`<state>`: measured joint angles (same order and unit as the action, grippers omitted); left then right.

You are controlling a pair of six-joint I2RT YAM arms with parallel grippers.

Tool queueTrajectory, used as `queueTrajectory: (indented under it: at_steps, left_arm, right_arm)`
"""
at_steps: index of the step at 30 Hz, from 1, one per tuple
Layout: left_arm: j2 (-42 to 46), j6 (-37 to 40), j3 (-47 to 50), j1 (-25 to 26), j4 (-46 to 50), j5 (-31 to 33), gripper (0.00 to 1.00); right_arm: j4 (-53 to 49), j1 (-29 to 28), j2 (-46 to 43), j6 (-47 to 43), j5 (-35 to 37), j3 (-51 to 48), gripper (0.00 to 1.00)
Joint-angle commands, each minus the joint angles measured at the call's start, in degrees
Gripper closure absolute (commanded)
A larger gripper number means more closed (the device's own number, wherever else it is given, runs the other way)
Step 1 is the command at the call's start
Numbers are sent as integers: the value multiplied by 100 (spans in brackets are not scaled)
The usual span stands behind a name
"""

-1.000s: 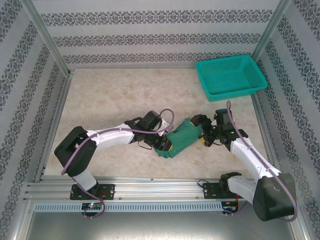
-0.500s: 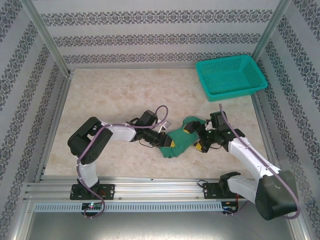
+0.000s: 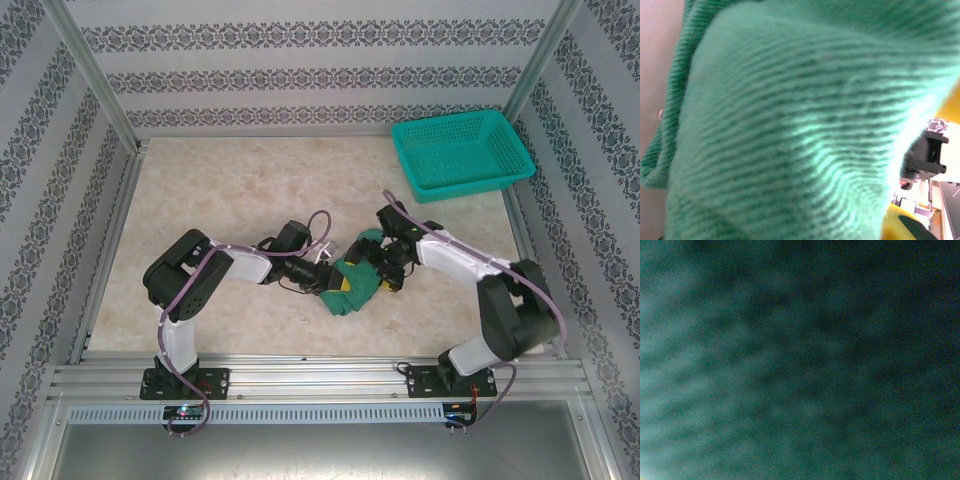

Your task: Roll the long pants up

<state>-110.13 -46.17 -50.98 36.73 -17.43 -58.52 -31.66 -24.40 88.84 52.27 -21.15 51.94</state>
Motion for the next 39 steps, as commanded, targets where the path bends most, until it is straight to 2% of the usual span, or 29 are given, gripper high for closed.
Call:
queueTrajectory:
  at_steps: [1, 11, 17, 26, 32, 35, 37, 38, 39]
  left_arm:
    - [-113, -46, -182, 11, -215, -398, 100]
    - [-341, 431, -789, -23, 398, -598, 100]
    - [-180, 644, -928, -34, 697, -433, 100]
    - [47, 364, -848, -43, 145, -518, 100]
    - [97, 547, -853, -43, 286, -401, 100]
    - [104, 560, -848, -37, 292, -441, 100]
    - [146, 582, -878, -43, 344, -432, 100]
    - [180, 588, -895, -43, 346, -437, 100]
    - [214, 617, -926, -44, 386, -435, 100]
  right_arm:
    - [-208, -232, 699, -335, 380, 210, 2]
    - [-707, -612, 2232, -521, 256, 978, 2]
    - [-795, -727, 2497, -488, 111, 1045, 3]
    - [-1168, -1052, 3080, -607, -348, 1336, 3]
    - [-1424, -1141, 3236, -779, -344, 1473, 4]
    - [-1303, -1153, 3402, -754, -608, 1448, 9]
    - [-1108, -1189, 3466, -696, -716, 1353, 17]
    - [-993, -1192, 3510, -697, -855, 1321, 28]
    - [-879, -1198, 3579, -694, -985, 1279, 50]
